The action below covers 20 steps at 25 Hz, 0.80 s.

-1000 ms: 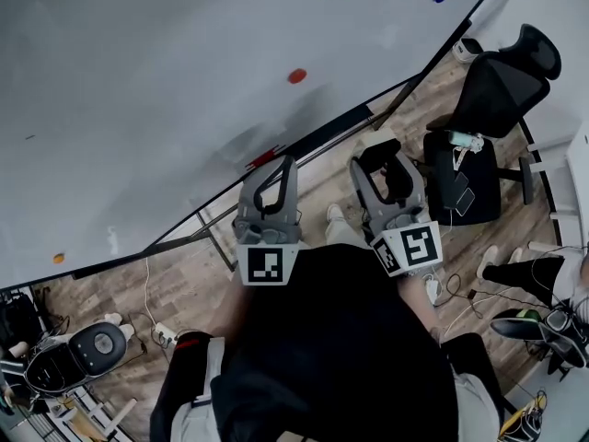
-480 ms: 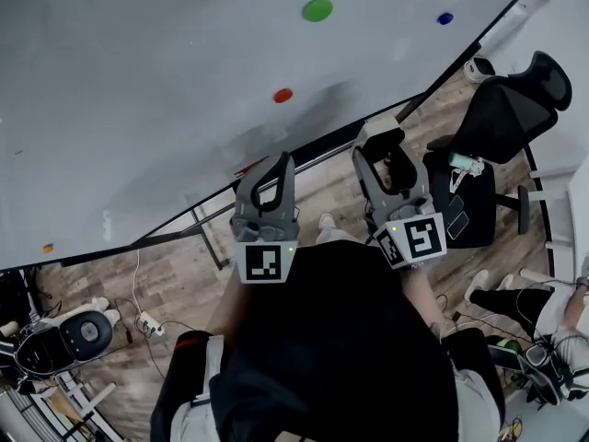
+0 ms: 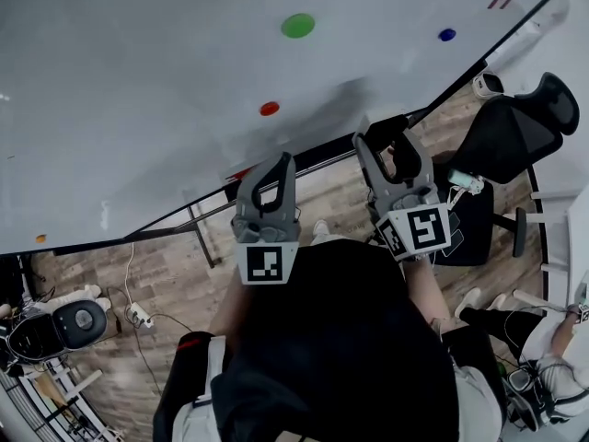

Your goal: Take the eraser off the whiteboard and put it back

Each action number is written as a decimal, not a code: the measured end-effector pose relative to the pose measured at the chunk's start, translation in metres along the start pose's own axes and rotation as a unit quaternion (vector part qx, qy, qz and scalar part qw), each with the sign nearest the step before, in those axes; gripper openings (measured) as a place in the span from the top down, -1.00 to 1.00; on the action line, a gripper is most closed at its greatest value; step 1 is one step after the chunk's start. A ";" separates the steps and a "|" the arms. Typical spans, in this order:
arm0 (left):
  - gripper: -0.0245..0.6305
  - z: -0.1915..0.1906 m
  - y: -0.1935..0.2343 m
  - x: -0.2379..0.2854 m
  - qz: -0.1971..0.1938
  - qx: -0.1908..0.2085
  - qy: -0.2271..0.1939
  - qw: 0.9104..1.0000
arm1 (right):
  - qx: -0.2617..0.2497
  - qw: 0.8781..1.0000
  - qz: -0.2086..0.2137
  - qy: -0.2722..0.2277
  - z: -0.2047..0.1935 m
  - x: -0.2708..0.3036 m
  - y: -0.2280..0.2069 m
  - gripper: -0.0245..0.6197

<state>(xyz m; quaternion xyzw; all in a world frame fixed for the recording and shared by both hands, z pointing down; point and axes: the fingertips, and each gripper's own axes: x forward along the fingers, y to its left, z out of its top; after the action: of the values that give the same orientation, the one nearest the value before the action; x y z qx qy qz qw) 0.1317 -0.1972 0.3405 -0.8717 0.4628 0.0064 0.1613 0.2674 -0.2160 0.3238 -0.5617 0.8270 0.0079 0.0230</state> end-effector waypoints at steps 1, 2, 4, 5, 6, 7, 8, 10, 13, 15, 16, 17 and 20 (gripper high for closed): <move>0.92 0.001 -0.001 0.003 0.003 0.001 -0.001 1.000 | -0.001 1.000 0.001 0.000 0.000 0.003 -0.005 0.21; 0.92 0.001 -0.002 0.005 0.007 0.002 -0.002 1.000 | 0.000 1.000 0.002 -0.001 0.001 0.006 -0.009 0.21; 0.92 0.001 -0.003 0.008 0.016 0.000 0.000 1.000 | -0.001 1.000 0.005 -0.001 0.002 0.011 -0.015 0.21; 0.92 0.000 -0.002 0.009 0.021 -0.001 0.003 1.000 | -0.003 1.000 0.006 -0.002 0.002 0.014 -0.019 0.21; 0.92 -0.001 -0.002 0.009 0.024 -0.001 0.006 1.000 | -0.004 1.000 0.007 -0.003 0.002 0.016 -0.022 0.21; 0.92 -0.002 -0.002 0.010 0.028 0.001 0.009 1.000 | -0.004 1.000 0.007 -0.004 0.003 0.018 -0.025 0.21; 0.92 -0.002 -0.002 0.010 0.032 0.002 0.010 0.999 | -0.004 1.000 0.007 -0.005 0.003 0.021 -0.029 0.21; 0.92 -0.003 -0.002 0.011 0.041 0.006 0.011 0.999 | -0.004 1.000 0.005 -0.008 0.005 0.025 -0.038 0.21; 0.92 -0.005 -0.002 0.014 0.052 0.008 0.015 0.998 | -0.004 1.000 0.000 -0.009 0.006 0.034 -0.049 0.21; 0.92 -0.007 0.001 0.017 0.059 0.009 0.017 0.998 | -0.004 1.000 -0.002 -0.008 0.006 0.041 -0.054 0.21; 0.92 -0.008 0.002 0.018 0.062 0.008 0.018 0.998 | -0.003 1.000 -0.003 -0.007 0.005 0.044 -0.056 0.21; 0.92 -0.009 0.003 0.020 0.065 0.006 0.019 0.998 | -0.001 1.000 -0.003 -0.006 0.004 0.047 -0.057 0.21; 0.92 -0.010 0.006 0.024 0.068 0.007 0.021 0.997 | 0.001 1.000 0.001 -0.006 0.003 0.054 -0.058 0.21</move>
<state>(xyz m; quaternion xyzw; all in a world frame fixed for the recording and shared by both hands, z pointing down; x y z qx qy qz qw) 0.1397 -0.2227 0.3446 -0.8370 0.5244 -0.0042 0.1564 0.3019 -0.2878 0.3190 -0.5605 0.8276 0.0108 0.0281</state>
